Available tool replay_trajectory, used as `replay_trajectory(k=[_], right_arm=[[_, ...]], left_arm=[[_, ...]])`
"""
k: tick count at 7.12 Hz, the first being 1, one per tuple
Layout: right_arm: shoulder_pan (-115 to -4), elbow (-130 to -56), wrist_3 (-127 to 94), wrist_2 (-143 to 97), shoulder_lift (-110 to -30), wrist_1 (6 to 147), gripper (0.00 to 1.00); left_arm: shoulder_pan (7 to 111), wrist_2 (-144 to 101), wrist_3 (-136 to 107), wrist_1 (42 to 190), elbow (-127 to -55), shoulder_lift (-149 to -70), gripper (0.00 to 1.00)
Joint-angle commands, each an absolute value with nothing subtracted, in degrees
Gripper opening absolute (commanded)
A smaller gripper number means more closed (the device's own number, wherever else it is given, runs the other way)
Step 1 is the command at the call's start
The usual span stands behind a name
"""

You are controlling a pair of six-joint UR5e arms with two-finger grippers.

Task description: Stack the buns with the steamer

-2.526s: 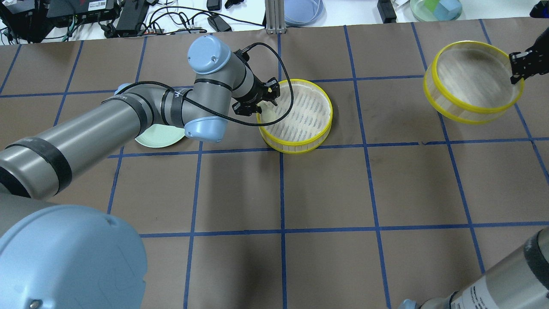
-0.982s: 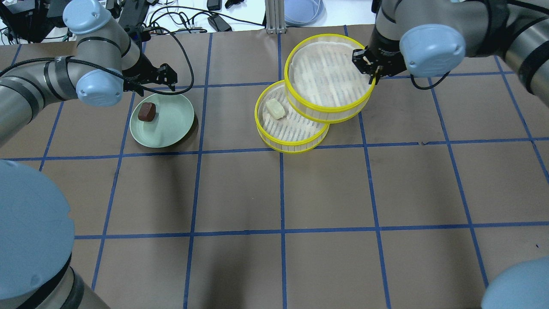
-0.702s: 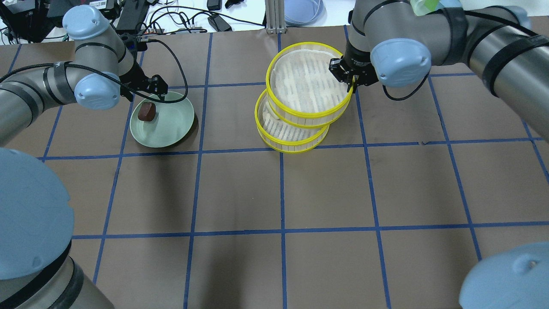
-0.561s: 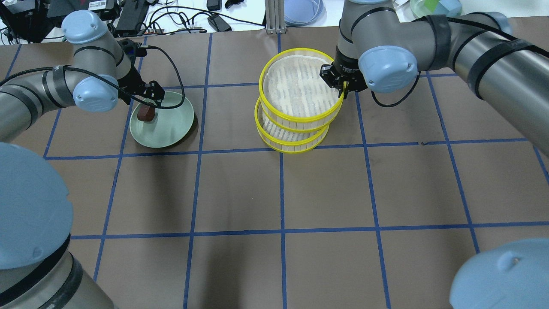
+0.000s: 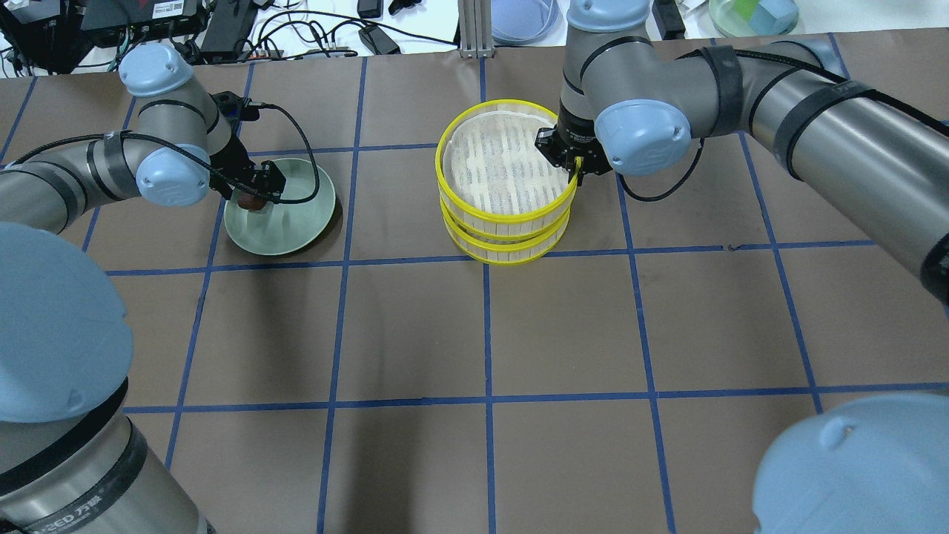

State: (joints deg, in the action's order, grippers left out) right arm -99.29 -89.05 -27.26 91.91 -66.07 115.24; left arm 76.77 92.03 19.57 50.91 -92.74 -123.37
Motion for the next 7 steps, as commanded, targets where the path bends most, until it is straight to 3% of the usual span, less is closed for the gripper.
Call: replay_trajectory(k=[1, 7], right_arm=[[-99.3, -90.3, -27.5, 91.8, -65.6, 115.3, 0.0], [-99.3, -90.4, -28.2, 91.8, -65.5, 118.3, 0.0]], left_arm=[[76.7, 92.2, 19.5, 50.7, -92.4, -123.8, 0.0], [76.6, 92.3, 19.6, 49.4, -88.0, -122.5, 0.0]])
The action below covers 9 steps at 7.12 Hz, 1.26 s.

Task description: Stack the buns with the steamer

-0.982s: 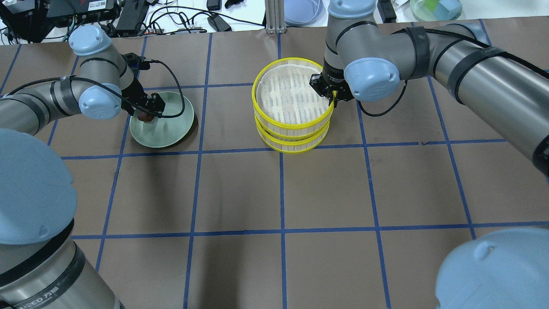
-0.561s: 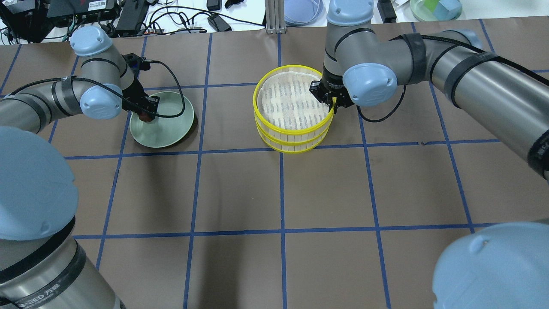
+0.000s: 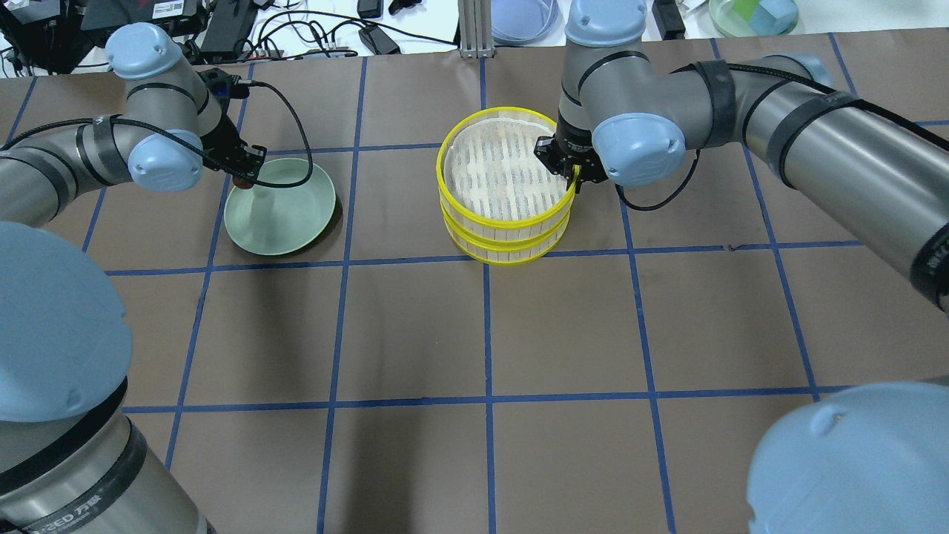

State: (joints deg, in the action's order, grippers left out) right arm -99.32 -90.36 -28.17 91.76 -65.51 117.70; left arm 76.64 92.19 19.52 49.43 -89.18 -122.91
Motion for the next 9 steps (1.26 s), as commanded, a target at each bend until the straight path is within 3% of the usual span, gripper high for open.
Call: replay_trajectory(k=[1, 7, 9], right_arm=[[-99.3, -90.4, -28.2, 91.8, -65.4, 118.2, 0.0], [-99.3, -90.6, -28.7, 91.8, -65.3, 117.9, 0.01], [-99.3, -90.6, -28.6, 91.7, -65.2, 117.8, 0.16]], left_arm=[[76.6, 92.1, 19.6, 49.4, -87.4, -122.3, 0.0], [77.4, 89.5, 11.5, 49.4, -87.8, -120.8, 0.0], [78.7, 89.5, 6.4, 49.8, -88.5, -121.2, 0.0]])
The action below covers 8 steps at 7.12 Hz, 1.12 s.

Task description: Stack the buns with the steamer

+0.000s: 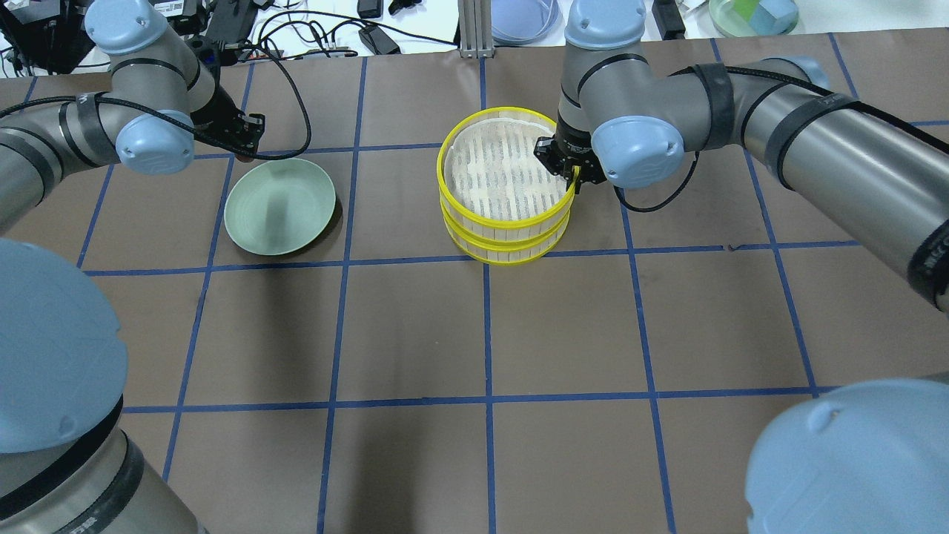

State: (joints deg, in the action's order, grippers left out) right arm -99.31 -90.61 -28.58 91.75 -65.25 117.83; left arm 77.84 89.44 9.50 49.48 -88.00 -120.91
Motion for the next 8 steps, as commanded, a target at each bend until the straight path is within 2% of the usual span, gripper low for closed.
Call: replay_trajectory(k=[1, 3, 4, 5, 6, 8], right_arm=[[-99.3, -90.7, -28.6, 91.7, -65.2, 117.7, 0.22], [-99.3, -90.7, -28.6, 91.7, -65.2, 118.0, 0.37], [-99.3, -90.7, -28.6, 91.7, -65.2, 118.1, 0.49], [-99.3, -90.6, -28.5, 91.7, -65.3, 118.3, 0.75], [-99.2, -90.0, -28.0, 91.5, -66.1, 119.0, 0.96], [-97.7, -89.6, -25.1, 89.7, -73.8, 113.3, 0.99]], left_arm=[[79.7, 89.5, 4.3, 49.2, -88.7, -121.2, 0.0], [80.5, 89.5, 4.2, 49.1, -88.7, -121.4, 0.0], [80.5, 89.5, 4.1, 49.1, -88.7, -121.6, 0.0], [80.9, 89.5, 3.3, 49.1, -88.7, -121.0, 0.0], [83.3, 90.2, -0.7, 49.0, -88.2, -119.7, 0.0], [90.8, 90.2, -14.3, 49.8, -88.0, -116.7, 0.0]])
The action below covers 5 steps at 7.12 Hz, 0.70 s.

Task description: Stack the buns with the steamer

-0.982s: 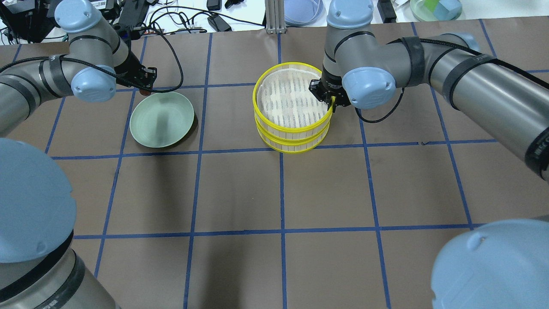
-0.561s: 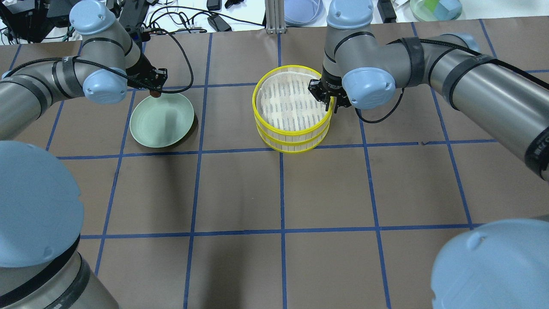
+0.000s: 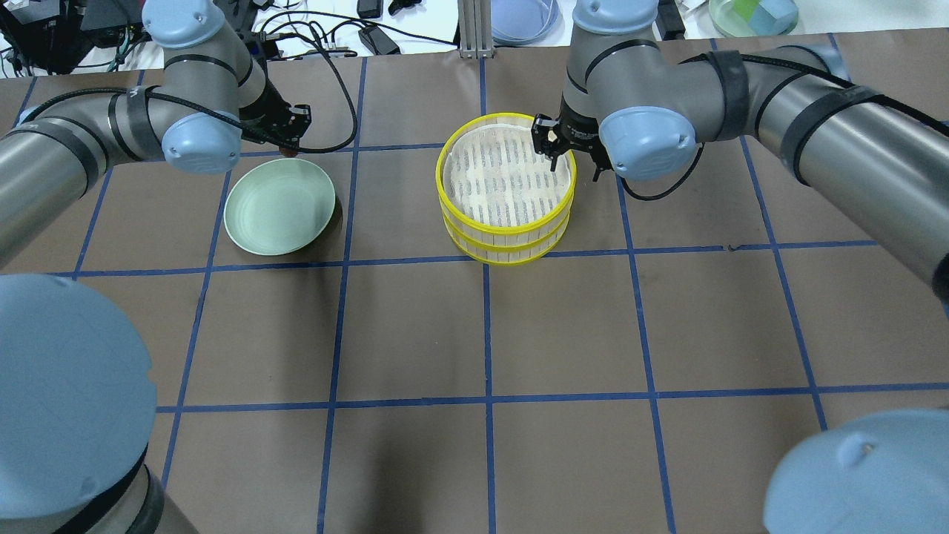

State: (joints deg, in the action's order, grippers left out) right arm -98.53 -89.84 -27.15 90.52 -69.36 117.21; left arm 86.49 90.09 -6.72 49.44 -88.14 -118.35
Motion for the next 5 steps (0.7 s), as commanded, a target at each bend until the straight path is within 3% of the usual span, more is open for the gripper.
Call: replay_trajectory(k=[1, 5], right_arm=[[-95.7, -89.6, -18.3, 90.1, -79.0, 106.9, 0.99], [-89.2, -89.6, -3.2, 90.7, -91.7, 91.1, 1.0]], left_arm=[[94.5, 90.1, -18.6, 49.9, -88.0, -115.6, 0.0], [104.0, 82.8, -37.7, 50.8, -88.4, -114.9, 0.0]])
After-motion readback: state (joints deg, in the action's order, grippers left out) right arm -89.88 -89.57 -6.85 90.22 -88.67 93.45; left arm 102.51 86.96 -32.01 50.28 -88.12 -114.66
